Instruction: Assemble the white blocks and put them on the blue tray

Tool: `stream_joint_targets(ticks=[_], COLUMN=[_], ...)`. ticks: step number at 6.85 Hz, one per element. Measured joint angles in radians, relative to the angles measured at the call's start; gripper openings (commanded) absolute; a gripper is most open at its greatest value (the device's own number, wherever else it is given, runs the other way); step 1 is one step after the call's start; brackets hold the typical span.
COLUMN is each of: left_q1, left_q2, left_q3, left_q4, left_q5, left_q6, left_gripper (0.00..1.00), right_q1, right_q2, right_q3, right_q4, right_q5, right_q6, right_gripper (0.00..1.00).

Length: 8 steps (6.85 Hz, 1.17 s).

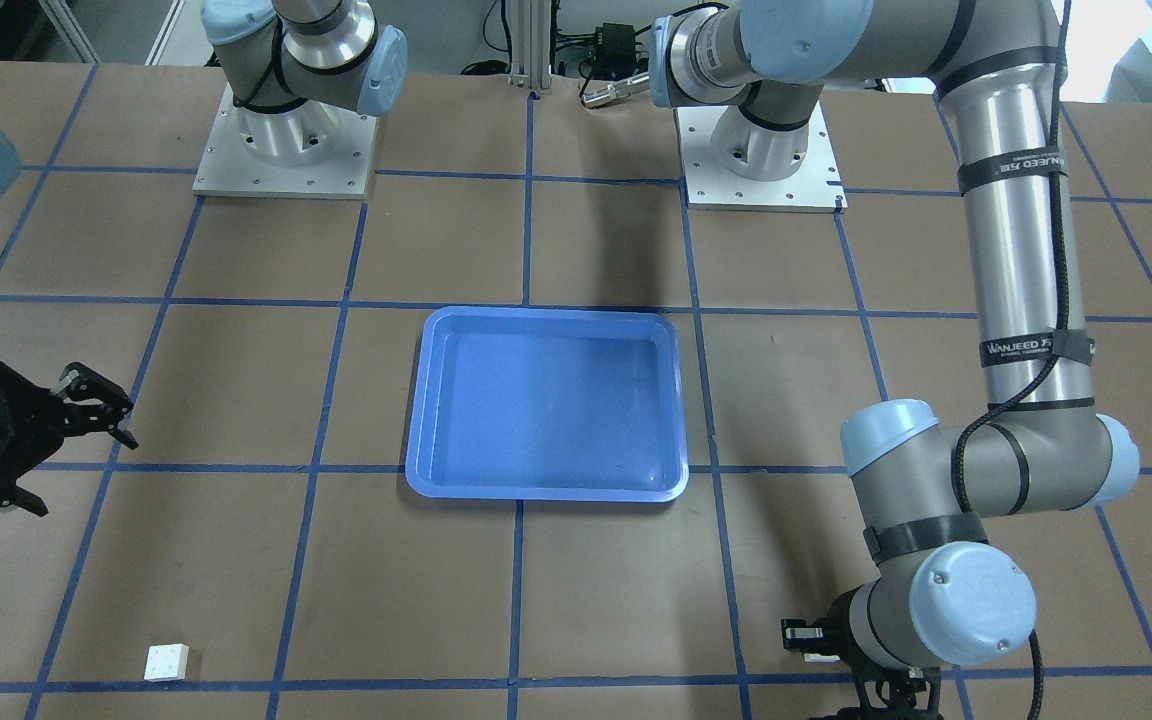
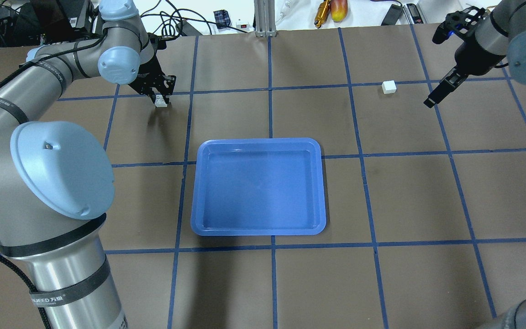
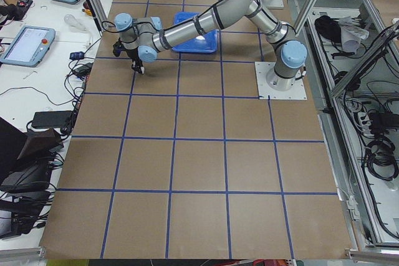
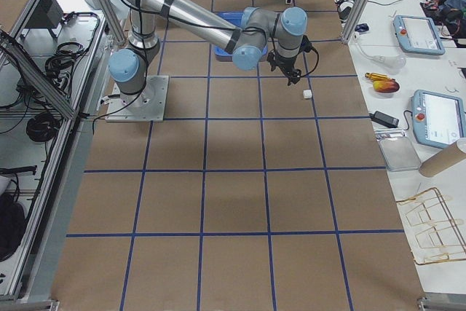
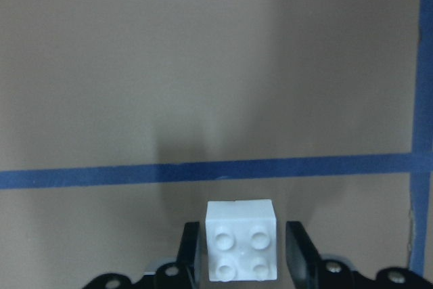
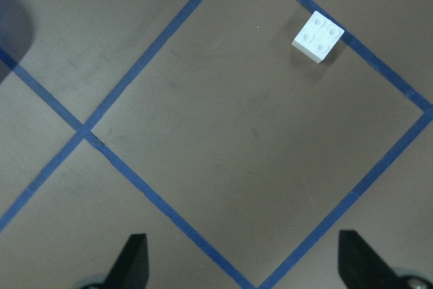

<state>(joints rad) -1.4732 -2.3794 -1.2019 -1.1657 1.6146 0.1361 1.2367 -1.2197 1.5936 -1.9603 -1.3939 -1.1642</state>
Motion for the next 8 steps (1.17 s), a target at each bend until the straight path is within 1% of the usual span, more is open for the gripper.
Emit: stream_joint_targets(ticks=[2, 3, 4, 5, 7, 8], left_q1=[-0.006, -0.022, -0.047, -0.082, -0.196, -0.271], left_q2=[0.052, 0.105, 0.172, 0.249, 0.378, 0.420], left_q3=[-0.003, -0.028, -0.093, -0.185, -0.327, -0.382], left_q4=[-0.057, -0.106, -0.131, -0.134, -0.124, -0.100], left_q5=[-0.003, -0.018, -0.052, -0.088, -0.098, -0.097], left_q6=[-0.006, -0.013, -0.019, -0.045, -0.176, -0.248], left_gripper=[0.20, 0.20, 0.20, 0.20, 0.20, 0.20], right_q1=[-0.013, -0.016, -0.019, -0.020, -0.021, -0.022], right_q2=[0.115, 0.167, 0.213, 0.260, 0.357, 0.398], right_q3=[-0.084, -0.126, -0.159, -0.195, -0.277, -0.318], right_q4=[-0.021, -0.023, -0.023, -0.022, 0.003, 0.043], right_q5=[0.070, 0.112, 0.152, 0.183, 0.223, 0.237], right_q6=[-0.311, -0.433, -0.535, -0.625, -0.732, -0.757], right_gripper=[1.00, 1.00, 0.99, 0.96, 0.99, 0.98])
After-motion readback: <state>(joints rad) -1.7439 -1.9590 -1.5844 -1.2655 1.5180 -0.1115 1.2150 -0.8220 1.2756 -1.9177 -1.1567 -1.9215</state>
